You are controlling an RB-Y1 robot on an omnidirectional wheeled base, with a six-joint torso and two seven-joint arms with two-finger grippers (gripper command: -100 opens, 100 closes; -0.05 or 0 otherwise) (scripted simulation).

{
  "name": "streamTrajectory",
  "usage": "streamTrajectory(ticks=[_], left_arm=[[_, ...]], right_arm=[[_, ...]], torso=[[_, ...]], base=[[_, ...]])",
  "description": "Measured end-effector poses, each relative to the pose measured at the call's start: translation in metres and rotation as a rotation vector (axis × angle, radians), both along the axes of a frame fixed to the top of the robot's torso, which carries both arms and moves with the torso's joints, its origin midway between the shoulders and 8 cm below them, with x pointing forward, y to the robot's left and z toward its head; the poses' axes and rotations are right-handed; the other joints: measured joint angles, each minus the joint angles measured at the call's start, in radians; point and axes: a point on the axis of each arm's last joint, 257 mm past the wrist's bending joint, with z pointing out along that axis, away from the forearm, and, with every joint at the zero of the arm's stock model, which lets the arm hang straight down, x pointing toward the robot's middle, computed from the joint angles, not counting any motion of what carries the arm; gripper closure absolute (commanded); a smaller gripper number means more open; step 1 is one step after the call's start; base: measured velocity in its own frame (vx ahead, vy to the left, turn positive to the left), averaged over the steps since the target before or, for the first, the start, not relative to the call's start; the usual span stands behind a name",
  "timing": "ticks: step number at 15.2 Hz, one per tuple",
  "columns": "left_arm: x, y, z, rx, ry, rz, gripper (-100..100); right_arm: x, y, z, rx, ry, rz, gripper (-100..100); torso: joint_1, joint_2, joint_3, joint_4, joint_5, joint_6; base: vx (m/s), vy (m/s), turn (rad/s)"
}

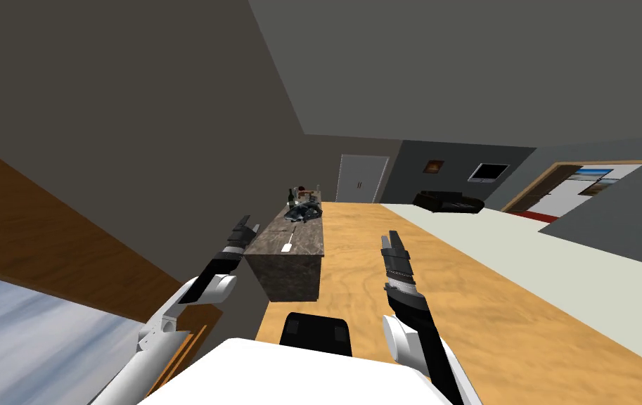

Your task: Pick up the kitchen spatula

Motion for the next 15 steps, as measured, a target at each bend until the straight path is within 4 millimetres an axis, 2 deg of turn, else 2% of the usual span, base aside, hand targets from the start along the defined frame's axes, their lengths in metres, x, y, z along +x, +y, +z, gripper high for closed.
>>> streamTrajectory(ticks=[4, 12, 15], left_arm=[[0.012, 0.026, -0.01, -0.029, 0.053, 0.031, -100], [0.037, 0.106, -0.025, -0.14, 0.156, 0.133, -100], [0.041, 0.135, -0.037, -0.211, 0.198, 0.182, -100]], right_arm=[[0.0, 0.0, 0.0, 0.0, 0.0, 0.0, 0], [0.0, 0.0, 0.0, 0.0, 0.0, 0.0, 0], [0.0, 0.0, 0.0, 0.0, 0.0, 0.0, 0]], torso=[[-0.001, -0.002, -0.001, 0.0, 0.0, 0.0], [-0.002, -0.002, -0.001, 0.0, -0.001, 0.0], [-0.003, -0.002, -0.001, -0.001, -0.001, 0.0]], base=[[-0.029, -0.009, -0.081], [-0.03, -0.018, -0.106], [-0.019, -0.038, -0.107]])
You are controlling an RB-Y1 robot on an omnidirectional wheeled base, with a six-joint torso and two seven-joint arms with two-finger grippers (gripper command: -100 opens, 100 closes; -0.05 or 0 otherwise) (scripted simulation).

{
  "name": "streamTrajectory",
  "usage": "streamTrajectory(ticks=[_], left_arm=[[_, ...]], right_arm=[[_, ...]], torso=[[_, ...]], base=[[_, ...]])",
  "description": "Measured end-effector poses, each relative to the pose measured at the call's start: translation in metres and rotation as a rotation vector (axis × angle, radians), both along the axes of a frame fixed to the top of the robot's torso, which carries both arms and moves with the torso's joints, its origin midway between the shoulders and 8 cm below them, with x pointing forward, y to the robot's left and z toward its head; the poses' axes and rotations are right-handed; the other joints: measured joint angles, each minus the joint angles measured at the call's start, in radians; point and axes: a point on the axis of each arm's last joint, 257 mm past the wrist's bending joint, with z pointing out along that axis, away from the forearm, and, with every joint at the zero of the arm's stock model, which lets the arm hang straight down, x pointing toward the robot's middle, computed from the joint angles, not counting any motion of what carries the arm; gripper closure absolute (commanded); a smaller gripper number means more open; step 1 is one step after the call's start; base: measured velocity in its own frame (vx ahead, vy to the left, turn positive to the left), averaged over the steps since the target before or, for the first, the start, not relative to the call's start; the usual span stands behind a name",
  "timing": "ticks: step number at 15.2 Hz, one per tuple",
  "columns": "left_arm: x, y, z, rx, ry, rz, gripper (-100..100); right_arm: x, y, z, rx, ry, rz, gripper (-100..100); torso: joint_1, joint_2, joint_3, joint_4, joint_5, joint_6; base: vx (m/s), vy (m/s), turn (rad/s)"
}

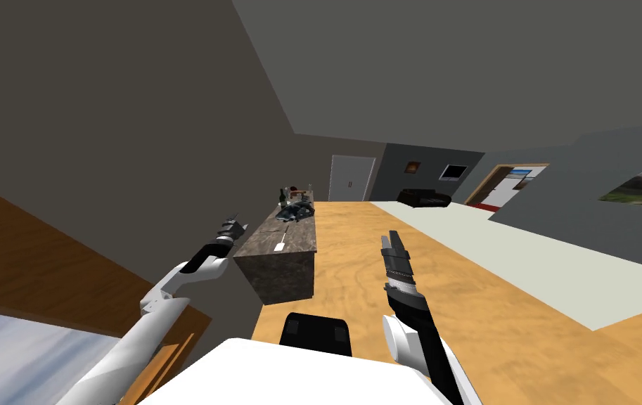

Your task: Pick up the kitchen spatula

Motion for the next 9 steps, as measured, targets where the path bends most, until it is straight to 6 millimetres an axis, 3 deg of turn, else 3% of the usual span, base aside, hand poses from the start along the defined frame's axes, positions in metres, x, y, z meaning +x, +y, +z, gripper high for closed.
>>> streamTrajectory(ticks=[2, 9], left_arm=[[0.0, 0.027, -0.009, -0.051, 0.022, 0.038, -100], [-0.004, 0.08, -0.026, -0.208, 0.072, 0.135, -100]], right_arm=[[0.0, 0.0, 0.0, 0.0, 0.0, 0.0, 0], [0.0, 0.0, 0.0, 0.0, 0.0, 0.0, 0]], torso=[[-0.001, 0.0, 0.0, 0.0, 0.0, 0.0], [-0.001, -0.002, -0.001, 0.0, 0.0, 0.0]], base=[[-0.012, -0.037, -0.068], [0.0, -0.042, -0.086]])
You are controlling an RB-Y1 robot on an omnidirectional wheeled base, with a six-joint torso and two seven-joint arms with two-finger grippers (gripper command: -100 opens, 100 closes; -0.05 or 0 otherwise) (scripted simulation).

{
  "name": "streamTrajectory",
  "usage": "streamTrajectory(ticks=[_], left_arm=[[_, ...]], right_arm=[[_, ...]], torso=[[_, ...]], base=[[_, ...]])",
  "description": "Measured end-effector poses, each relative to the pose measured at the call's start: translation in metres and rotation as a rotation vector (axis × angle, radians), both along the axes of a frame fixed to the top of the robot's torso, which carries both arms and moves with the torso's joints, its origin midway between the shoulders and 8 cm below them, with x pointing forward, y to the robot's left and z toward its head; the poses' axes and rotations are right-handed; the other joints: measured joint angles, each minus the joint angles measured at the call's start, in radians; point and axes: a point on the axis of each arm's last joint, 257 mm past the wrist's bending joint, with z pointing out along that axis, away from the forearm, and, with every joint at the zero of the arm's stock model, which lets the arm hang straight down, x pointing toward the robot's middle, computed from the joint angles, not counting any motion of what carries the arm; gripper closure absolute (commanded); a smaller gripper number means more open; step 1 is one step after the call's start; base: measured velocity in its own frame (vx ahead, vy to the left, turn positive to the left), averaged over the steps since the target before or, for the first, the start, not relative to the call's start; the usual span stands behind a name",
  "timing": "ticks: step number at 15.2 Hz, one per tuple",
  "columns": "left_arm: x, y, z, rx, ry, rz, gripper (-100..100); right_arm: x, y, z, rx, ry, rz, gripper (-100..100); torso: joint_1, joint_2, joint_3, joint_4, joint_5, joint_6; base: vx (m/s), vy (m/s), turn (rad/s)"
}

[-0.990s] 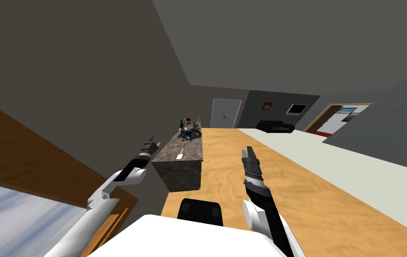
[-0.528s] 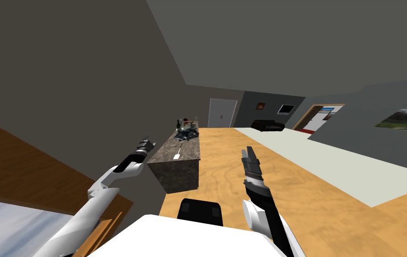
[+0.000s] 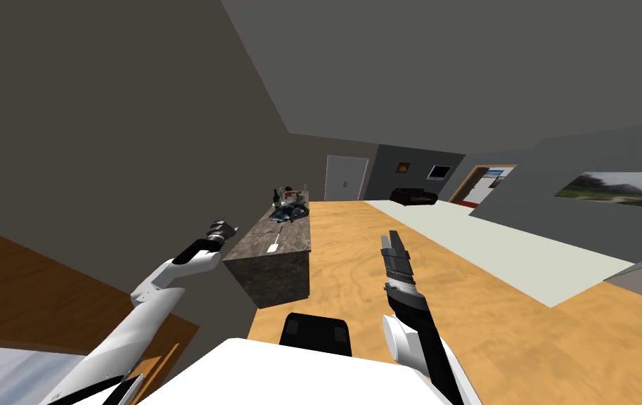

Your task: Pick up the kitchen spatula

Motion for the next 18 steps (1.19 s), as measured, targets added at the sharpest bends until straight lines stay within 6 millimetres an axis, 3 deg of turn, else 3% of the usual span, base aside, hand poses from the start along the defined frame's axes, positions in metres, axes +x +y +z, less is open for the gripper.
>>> streamTrajectory(ticks=[8, 12, 18], left_arm=[[-0.01, 0.056, -0.035, -0.247, 0.047, 0.127, -100], [-0.016, 0.072, -0.054, -0.368, 0.066, 0.181, -100], [-0.03, 0.09, -0.096, -0.594, 0.094, 0.274, -100]], right_arm=[[0.0, 0.0, 0.0, 0.0, 0.0, 0.0, 0], [0.0, 0.0, 0.0, 0.0, 0.0, 0.0, 0], [0.0, 0.0, 0.0, 0.0, 0.0, 0.0, 0]], torso=[[-0.002, -0.002, -0.001, 0.0, 0.0, 0.0], [-0.002, -0.002, -0.001, -0.001, 0.0, 0.0], [-0.003, -0.004, -0.002, -0.001, -0.001, 0.0]], base=[[0.021, -0.059, -0.072], [0.038, -0.074, -0.075], [0.058, -0.085, -0.068]])
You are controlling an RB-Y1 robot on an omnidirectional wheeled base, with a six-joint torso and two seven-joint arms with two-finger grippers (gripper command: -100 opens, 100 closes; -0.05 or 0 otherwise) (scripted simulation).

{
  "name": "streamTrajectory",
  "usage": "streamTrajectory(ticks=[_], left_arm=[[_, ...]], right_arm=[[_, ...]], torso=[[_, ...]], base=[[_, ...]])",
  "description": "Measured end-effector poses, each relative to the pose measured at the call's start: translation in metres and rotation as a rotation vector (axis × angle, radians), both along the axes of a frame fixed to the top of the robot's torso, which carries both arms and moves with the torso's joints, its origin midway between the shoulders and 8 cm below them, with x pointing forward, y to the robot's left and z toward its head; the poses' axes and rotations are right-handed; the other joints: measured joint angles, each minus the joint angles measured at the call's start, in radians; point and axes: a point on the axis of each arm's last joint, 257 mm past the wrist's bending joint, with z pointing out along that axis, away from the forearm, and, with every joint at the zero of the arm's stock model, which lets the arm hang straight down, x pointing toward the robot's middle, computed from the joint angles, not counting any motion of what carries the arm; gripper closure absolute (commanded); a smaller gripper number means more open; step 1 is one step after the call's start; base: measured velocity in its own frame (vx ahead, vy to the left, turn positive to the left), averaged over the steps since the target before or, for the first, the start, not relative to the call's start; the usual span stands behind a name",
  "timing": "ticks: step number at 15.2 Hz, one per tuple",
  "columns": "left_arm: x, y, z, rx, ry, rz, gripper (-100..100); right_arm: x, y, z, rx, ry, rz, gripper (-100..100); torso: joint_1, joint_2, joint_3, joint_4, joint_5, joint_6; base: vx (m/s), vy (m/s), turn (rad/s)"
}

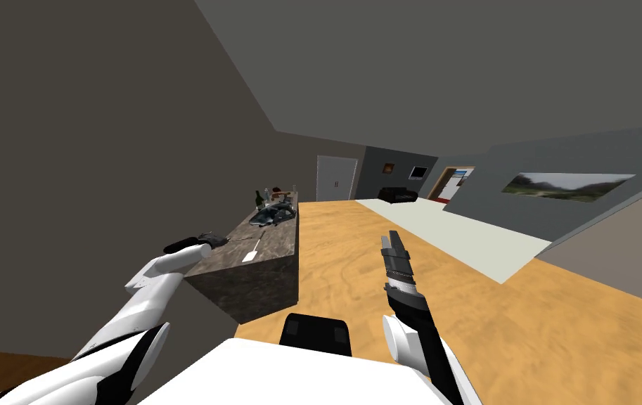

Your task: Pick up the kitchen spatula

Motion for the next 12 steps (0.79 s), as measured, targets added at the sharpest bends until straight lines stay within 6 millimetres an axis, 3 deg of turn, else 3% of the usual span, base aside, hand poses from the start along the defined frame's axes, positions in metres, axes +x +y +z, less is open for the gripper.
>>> streamTrajectory(ticks=[12], left_arm=[[-0.025, 0.0, -0.064, -0.37, 0.05, 0.146, -100]], right_arm=[[0.0, 0.0, 0.0, 0.0, 0.0, 0.0, 0]], torso=[[0.0, -0.001, -0.001, 0.0, 0.0, 0.0]], base=[[0.067, -0.081, -0.043]])
